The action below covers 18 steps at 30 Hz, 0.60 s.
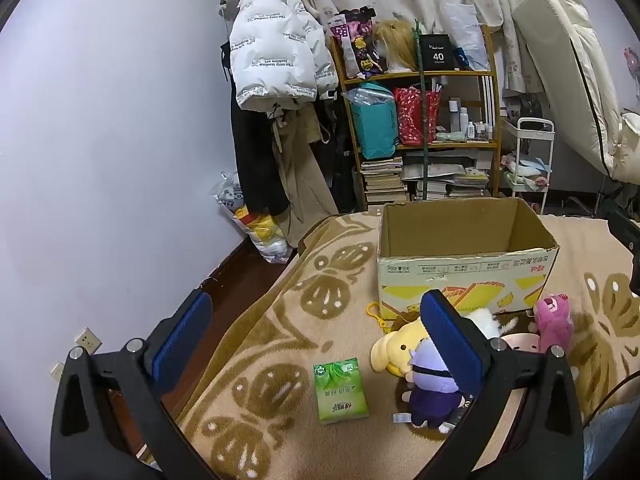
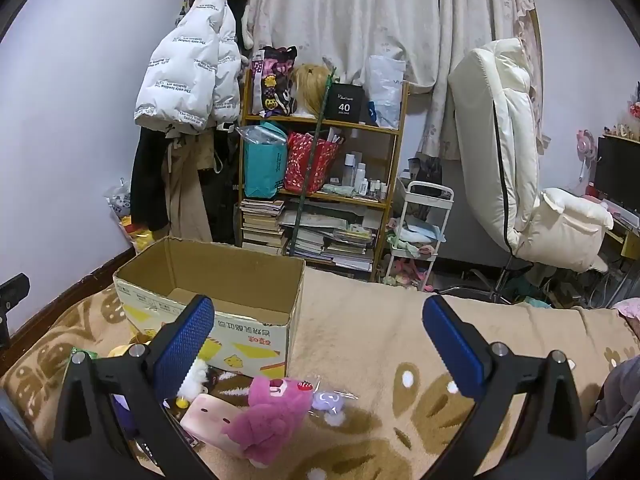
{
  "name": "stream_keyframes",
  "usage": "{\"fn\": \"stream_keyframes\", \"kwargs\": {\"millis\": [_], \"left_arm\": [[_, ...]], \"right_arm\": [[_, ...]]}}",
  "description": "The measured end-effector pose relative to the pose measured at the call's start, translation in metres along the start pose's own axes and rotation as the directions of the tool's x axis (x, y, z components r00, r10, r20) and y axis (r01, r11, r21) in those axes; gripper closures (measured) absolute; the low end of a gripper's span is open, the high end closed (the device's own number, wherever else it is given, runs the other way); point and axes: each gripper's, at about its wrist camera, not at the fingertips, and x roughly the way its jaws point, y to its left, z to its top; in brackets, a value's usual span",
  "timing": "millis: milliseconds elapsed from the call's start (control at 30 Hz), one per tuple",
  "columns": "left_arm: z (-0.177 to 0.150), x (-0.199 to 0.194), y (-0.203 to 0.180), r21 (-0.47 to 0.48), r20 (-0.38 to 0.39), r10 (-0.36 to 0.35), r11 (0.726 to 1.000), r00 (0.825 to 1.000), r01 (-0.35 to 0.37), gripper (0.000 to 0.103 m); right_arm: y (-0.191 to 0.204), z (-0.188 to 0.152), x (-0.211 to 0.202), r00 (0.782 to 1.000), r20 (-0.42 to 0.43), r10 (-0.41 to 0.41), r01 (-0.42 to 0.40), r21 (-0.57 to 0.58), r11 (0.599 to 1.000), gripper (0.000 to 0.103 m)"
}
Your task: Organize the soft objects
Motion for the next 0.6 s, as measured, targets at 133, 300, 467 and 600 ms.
{"fn": "stream_keyframes", "kwargs": {"millis": [133, 300, 467, 600], "left_arm": [[-0.0006, -0.0011, 0.0003, 0.001, 0.002, 0.001, 1.000, 1.000, -0.001, 0.001], [-0.0010, -0.0015, 0.0011, 0.003, 0.004, 0.001, 1.000, 1.000, -0.001, 0.001], [-0.0002, -0.0014, 0.0014, 0.006, 0.003, -0.001, 1.000, 1.000, 0.001, 0.001], [-0.0002, -0.0017, 0.0015, 0.006, 0.004, 0.000, 1.000, 1.000, 0.000, 0.001]], "right_arm": [[-0.0001, -0.0001, 0.0002, 1.000, -0.001, 0.000, 0.000, 0.001, 1.000, 0.000], [-0.0004, -0.0002, 0.0005, 1.000, -0.003, 0.001, -0.001, 0.002, 1.000, 0.000], [-0.0008, -0.0006, 0.0009, 1.000, -0.004, 0.002, -0.002, 0.004, 1.000, 0.000], [-0.0014, -0.0011, 0.0013, 1.000, -0.005, 0.001, -0.001, 0.005, 1.000, 0.000]]}}
